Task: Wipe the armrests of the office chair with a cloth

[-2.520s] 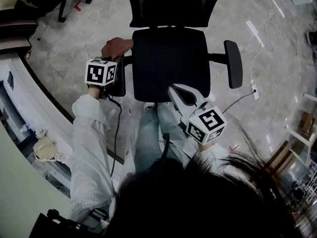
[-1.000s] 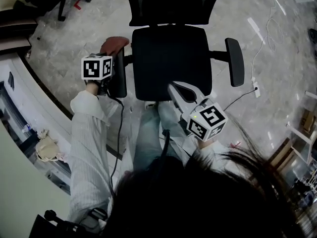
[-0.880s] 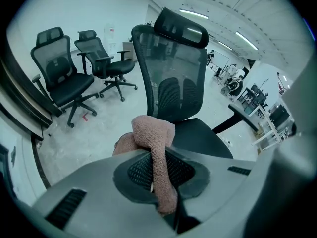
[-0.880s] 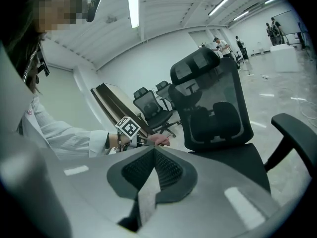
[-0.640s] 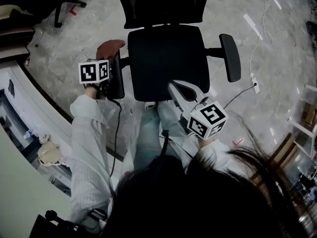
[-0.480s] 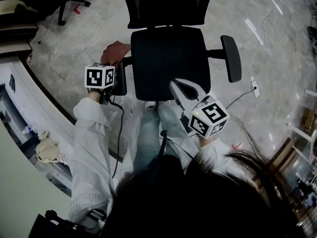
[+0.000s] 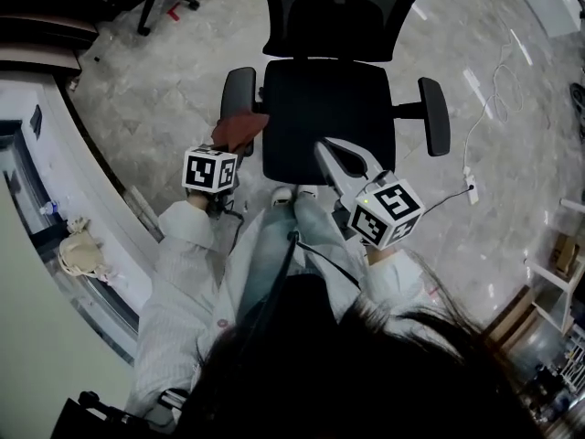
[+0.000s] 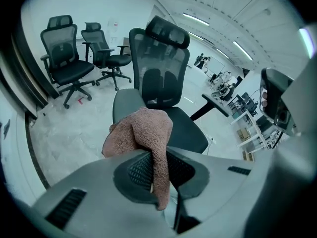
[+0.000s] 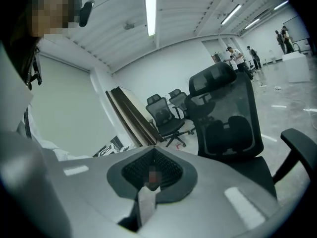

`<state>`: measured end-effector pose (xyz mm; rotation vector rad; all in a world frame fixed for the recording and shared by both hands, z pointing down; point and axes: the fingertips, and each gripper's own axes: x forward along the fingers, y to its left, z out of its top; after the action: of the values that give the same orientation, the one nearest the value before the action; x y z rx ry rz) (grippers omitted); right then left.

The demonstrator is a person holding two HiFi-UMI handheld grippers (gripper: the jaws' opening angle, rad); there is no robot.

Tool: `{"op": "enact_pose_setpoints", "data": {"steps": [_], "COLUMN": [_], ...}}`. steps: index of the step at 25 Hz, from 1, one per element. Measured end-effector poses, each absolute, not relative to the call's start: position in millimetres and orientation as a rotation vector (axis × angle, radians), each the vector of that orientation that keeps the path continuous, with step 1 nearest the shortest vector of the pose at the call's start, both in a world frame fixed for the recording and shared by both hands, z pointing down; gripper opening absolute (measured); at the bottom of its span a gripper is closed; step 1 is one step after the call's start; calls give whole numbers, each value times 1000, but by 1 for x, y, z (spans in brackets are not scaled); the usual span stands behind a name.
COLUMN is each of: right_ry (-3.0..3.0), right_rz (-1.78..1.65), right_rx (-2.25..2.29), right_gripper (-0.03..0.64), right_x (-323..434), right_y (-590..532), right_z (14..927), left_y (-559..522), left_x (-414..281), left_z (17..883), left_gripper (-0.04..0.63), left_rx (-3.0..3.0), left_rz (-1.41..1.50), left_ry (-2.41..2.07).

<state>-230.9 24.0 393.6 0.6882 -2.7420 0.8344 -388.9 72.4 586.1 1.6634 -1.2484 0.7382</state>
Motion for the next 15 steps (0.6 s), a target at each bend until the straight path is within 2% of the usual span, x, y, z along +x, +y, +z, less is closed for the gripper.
{"op": "enact_pose_setpoints", "data": {"steps": [9, 15], "right_ry": [-2774, -2776], "right_rz": [805, 748], "right_rx": [611, 642], "right_gripper": [2, 2], "right_x": [-256, -249], "right_y": [29, 32], "right_z": [387, 377], "left_y": [92, 71], "left_x": [-384, -390], "left_z": [597, 541], "left_gripper": [38, 38], "left_rx": [1636, 1720], "left_rz": [697, 596], "left_ry": [-1274, -1446]}}
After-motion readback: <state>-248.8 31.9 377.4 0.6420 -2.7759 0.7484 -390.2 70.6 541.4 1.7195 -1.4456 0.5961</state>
